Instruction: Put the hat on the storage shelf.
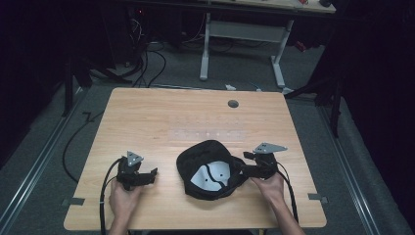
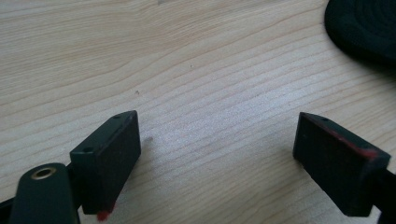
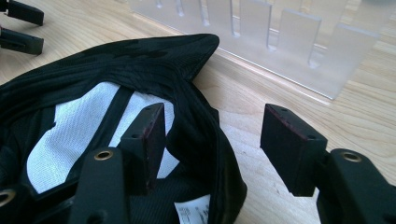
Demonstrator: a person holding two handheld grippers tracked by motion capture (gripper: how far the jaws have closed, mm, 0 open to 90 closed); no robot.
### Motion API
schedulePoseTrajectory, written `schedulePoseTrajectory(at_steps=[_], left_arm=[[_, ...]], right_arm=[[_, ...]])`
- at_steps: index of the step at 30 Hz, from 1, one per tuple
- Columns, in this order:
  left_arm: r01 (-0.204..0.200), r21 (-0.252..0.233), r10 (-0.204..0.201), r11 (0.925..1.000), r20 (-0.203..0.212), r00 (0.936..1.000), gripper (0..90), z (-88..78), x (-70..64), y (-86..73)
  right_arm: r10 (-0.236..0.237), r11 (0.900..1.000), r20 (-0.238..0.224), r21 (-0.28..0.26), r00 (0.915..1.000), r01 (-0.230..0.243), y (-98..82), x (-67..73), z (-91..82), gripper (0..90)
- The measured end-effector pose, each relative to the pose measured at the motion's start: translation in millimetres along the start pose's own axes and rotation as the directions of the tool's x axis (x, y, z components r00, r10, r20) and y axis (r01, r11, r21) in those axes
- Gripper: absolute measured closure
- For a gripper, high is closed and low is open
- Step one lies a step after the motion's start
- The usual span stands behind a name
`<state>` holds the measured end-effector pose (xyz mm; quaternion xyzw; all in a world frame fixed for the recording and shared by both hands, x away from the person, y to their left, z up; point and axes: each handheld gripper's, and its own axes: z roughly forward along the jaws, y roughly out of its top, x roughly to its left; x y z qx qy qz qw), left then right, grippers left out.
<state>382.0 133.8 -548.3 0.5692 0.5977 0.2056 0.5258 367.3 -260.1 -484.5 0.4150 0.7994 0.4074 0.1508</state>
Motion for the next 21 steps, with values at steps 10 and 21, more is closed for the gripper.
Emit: schedulePoseTrajectory(at_steps=[10,21], left_arm=[[-0.001,-0.001,0.001,1.0,-0.001,1.0,15.0,0.1,0.0,-0.1],[-0.001,-0.002,0.001,1.0,0.0,1.0,15.1,0.6,-0.1,0.0]], right_arm=[[-0.005,1.0,-0.027,0.031,0.9996,0.006,2.3,-0.1,15.2,42.1],[0.009,0.998,-0.053,0.066,0.9985,-0.006,-2.3,-2.2,34.3,45.6]])
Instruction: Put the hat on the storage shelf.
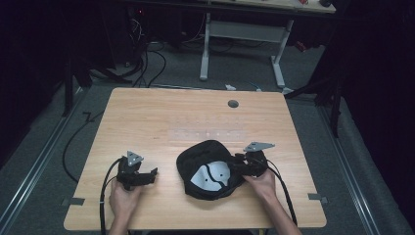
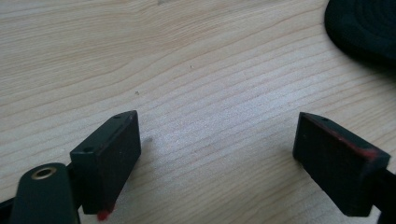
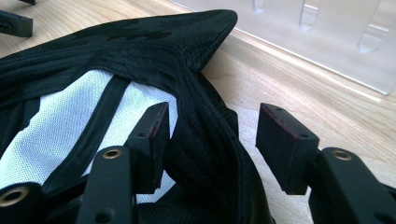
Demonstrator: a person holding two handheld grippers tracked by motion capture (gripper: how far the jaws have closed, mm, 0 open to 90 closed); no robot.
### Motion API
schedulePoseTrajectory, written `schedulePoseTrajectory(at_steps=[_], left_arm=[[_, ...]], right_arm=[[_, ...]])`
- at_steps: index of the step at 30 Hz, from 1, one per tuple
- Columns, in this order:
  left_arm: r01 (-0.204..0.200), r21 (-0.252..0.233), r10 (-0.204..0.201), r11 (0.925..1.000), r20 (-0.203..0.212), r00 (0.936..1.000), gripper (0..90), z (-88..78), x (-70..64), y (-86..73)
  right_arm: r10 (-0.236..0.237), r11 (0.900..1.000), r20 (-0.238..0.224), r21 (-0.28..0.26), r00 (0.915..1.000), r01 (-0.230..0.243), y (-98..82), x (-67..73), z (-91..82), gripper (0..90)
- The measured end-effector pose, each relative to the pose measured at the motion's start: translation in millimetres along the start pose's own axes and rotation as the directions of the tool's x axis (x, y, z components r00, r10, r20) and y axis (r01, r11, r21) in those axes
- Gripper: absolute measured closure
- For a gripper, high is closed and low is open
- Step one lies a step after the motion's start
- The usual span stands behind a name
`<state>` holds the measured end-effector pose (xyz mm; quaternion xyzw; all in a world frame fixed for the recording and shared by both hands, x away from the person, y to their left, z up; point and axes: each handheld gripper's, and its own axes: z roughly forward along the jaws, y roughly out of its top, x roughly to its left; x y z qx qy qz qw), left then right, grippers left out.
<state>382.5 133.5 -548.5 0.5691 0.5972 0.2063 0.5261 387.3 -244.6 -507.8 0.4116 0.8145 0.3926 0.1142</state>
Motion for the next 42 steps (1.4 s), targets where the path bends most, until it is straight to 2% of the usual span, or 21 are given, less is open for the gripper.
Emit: schedulePoseTrajectory(at_steps=[6,7,8,9,11,19,28,39,42], left_arm=[[0.0,0.0,0.0,1.0,0.0,1.0,15.0,0.1,-0.1,0.0],[0.0,0.0,0.0,1.0,0.0,1.0,15.1,0.1,-0.1,0.0],[0.0,0.0,0.0,1.0,0.0,1.0,15.0,0.1,-0.1,0.0],[0.0,0.0,0.0,1.0,0.0,1.0,15.1,0.0,0.0,0.0],[0.0,0.0,0.0,1.0,0.0,1.0,15.1,0.1,-0.1,0.0],[0.001,-0.001,-0.001,1.0,0.0,1.0,15.0,0.2,-0.1,0.1],[-0.007,0.007,0.007,0.9999,0.007,0.9999,14.9,-1.0,0.8,0.1],[-0.003,0.03,0.003,0.9996,-0.001,1.0,15.4,-4.3,-0.3,0.9],[-0.003,0.016,0.002,0.9999,0.033,0.9994,15.3,-9.9,-5.6,-0.1]], right_arm=[[-0.019,1.0,-0.005,0.011,0.9998,0.019,-1.0,0.4,4.6,53.7],[-0.038,0.999,-0.008,0.018,0.9992,0.038,-1.6,1.5,7.2,60.0],[-0.038,0.999,-0.008,0.018,0.9992,0.038,-1.6,1.5,7.2,60.0],[-0.068,0.997,0.004,0.025,0.9977,0.067,-2.7,2.5,9.8,64.8],[-0.072,0.997,0.006,0.029,0.9974,0.072,-3.4,1.5,10.0,68.6],[-0.131,0.991,0.022,0.029,0.9911,0.131,-3.9,4.0,7.0,78.5],[-0.13,0.991,0.0,0.015,0.9915,0.13,-4.9,4.5,-1.0,82.6],[-0.089,0.996,-0.01,0.002,0.996,0.089,-1.5,-0.1,-23.5,85.1],[-0.06,0.998,-0.029,-0.012,0.9978,0.06,-0.3,-3.7,-30.9,85.3]])
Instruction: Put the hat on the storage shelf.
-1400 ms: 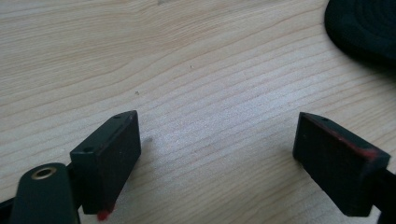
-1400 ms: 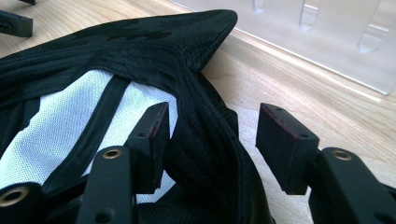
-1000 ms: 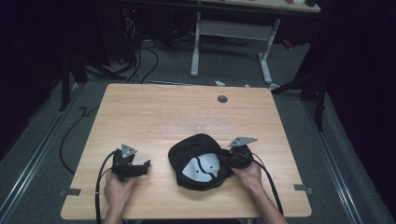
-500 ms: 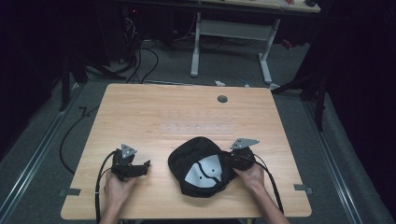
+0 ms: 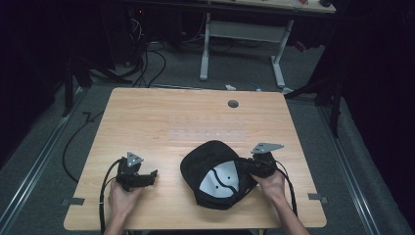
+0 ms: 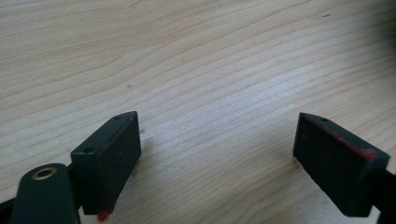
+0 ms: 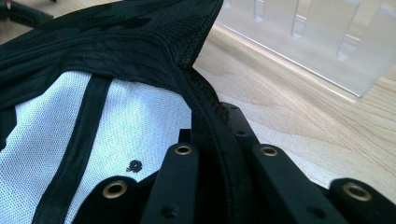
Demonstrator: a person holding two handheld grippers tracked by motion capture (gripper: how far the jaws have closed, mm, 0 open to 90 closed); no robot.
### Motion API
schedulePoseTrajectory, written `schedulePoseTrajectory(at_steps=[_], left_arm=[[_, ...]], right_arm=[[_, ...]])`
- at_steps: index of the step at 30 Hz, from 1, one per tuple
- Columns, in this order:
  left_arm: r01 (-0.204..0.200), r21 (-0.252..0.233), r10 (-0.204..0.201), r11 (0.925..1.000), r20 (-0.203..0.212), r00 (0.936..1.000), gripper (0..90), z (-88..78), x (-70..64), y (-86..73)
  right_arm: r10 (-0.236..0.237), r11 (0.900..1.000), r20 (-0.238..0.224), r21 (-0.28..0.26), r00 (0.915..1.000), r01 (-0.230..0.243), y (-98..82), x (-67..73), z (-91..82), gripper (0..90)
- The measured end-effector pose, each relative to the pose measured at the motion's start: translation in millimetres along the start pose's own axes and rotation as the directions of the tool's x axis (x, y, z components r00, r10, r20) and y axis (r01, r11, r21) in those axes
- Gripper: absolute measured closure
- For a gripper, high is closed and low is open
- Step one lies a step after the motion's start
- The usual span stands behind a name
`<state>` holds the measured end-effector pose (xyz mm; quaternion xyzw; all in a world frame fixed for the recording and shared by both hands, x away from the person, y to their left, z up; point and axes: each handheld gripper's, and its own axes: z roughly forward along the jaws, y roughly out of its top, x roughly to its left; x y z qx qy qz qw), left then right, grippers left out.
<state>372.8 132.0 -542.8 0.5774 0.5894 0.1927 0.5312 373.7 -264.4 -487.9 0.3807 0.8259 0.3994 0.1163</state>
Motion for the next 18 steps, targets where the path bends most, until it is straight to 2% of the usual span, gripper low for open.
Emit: schedulePoseTrajectory(at_steps=[4,5,6,12,13,14,16,17,18], left_arm=[[-0.005,-0.014,0.005,0.9999,0.031,0.9995,15.1,-5.9,-5.4,-0.2],[-0.004,-0.023,0.006,0.9997,0.058,0.9983,15.1,-11.0,-10.6,-0.5],[-0.01,-0.023,0.011,0.9997,0.068,0.9976,15.0,-13.4,-13.0,-0.8],[-0.039,-0.02,0.041,0.999,0.11,0.9931,14.6,-21.7,-26.1,-3.8],[-0.061,-0.031,0.064,0.9977,0.124,0.9902,14.2,-25.2,-33.5,-5.3],[-0.061,-0.031,0.064,0.9977,0.124,0.9902,14.2,-25.2,-33.5,-5.3],[-0.086,-0.039,0.091,0.9956,0.153,0.984,14.7,-29.7,-44.0,-6.7],[-0.086,-0.039,0.091,0.9956,0.153,0.984,14.8,-29.7,-44.0,-6.7],[-0.104,-0.032,0.108,0.9941,0.168,0.98,15.0,-31.4,-50.7,-7.7]], right_arm=[[0.011,1.0,0.003,0.001,0.9999,-0.011,2.8,-0.8,-6.3,85.5],[0.014,1.0,0.002,0.0,0.9999,-0.014,3.4,-1.2,-8.0,85.5],[0.019,1.0,-0.001,0.001,0.9998,-0.019,3.5,-1.8,-9.2,85.5],[0.041,0.999,-0.003,0.005,0.9991,-0.041,2.9,-4.6,-12.8,85.5],[0.051,0.999,-0.003,0.007,0.9987,-0.051,2.9,-5.0,-13.9,85.5],[0.051,0.999,-0.003,0.007,0.9987,-0.051,2.9,-5.0,-13.9,85.5],[0.054,0.999,-0.001,0.001,0.9986,-0.054,2.7,-5.2,-15.8,85.5],[0.057,0.998,-0.001,0.001,0.9984,-0.057,2.9,-4.7,-16.4,85.5],[0.055,0.998,-0.001,-0.002,0.9985,-0.055,3.0,-4.6,-16.8,85.5]])
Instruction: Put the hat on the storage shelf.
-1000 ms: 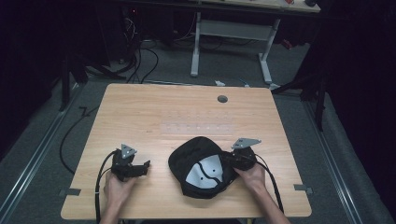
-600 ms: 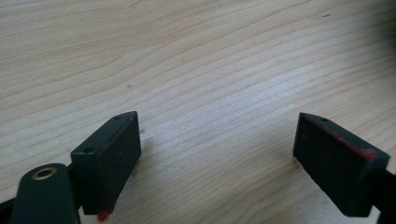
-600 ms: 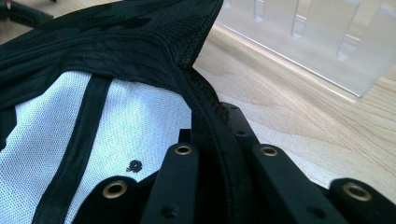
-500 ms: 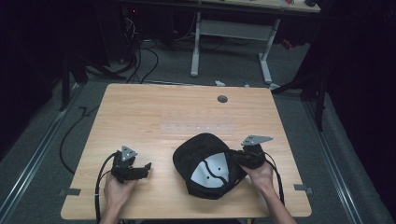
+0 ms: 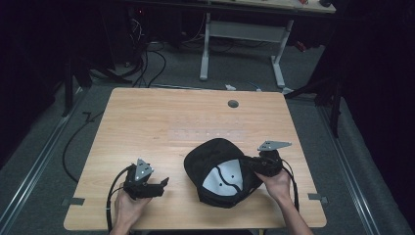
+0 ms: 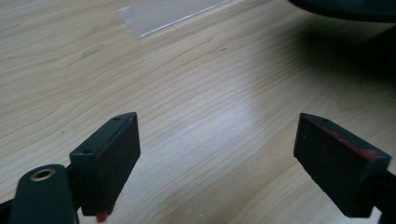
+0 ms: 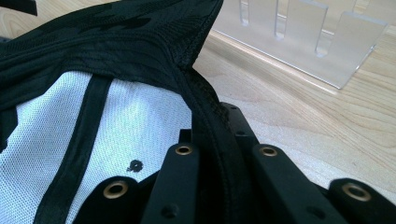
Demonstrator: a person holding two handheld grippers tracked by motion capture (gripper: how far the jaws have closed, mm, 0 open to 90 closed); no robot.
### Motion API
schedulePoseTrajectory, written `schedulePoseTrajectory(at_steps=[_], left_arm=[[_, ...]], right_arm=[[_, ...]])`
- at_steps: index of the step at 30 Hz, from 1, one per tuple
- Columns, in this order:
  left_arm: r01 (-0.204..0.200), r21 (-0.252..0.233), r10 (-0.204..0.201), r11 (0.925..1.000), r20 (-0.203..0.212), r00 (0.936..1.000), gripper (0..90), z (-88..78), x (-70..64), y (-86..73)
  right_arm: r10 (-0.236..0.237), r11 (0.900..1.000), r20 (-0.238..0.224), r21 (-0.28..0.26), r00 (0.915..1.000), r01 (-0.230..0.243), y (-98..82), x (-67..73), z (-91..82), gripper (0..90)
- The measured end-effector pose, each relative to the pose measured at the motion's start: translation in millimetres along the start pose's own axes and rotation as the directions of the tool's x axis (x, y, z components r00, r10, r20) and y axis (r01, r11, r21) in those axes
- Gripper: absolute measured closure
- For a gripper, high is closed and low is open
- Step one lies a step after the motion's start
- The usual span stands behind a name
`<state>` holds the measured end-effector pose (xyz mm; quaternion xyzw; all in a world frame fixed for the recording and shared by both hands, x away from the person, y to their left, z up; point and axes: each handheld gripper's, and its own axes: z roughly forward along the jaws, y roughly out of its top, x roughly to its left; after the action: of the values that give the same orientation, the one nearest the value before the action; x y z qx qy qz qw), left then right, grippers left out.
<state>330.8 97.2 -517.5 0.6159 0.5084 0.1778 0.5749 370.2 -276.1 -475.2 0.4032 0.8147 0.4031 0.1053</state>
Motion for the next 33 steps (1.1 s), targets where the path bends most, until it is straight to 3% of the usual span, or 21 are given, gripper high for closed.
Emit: schedulePoseTrajectory(at_steps=[6,14,17,33], left_arm=[[-0.041,0.023,0.04,0.9989,0.046,0.9981,15.4,0.0,-18.0,-1.2],[-0.062,0.015,0.06,0.998,0.075,0.9954,15.1,3.1,-33.4,0.0],[-0.088,0.01,0.086,0.9961,0.085,0.9926,15.1,6.2,-42.1,0.6],[-0.139,0.003,0.138,0.9903,0.101,0.9854,13.0,12.8,-55.9,1.0]], right_arm=[[0.018,1.0,-0.006,0.004,0.9998,-0.018,0.2,0.5,-1.2,85.5],[0.031,1.0,-0.018,0.009,0.9994,-0.03,1.2,1.4,-1.0,85.5],[0.033,0.999,-0.023,0.017,0.9992,-0.033,3.9,2.5,-0.2,85.5],[0.035,0.999,-0.078,0.031,0.9964,-0.033,20.1,10.4,1.5,85.4]])
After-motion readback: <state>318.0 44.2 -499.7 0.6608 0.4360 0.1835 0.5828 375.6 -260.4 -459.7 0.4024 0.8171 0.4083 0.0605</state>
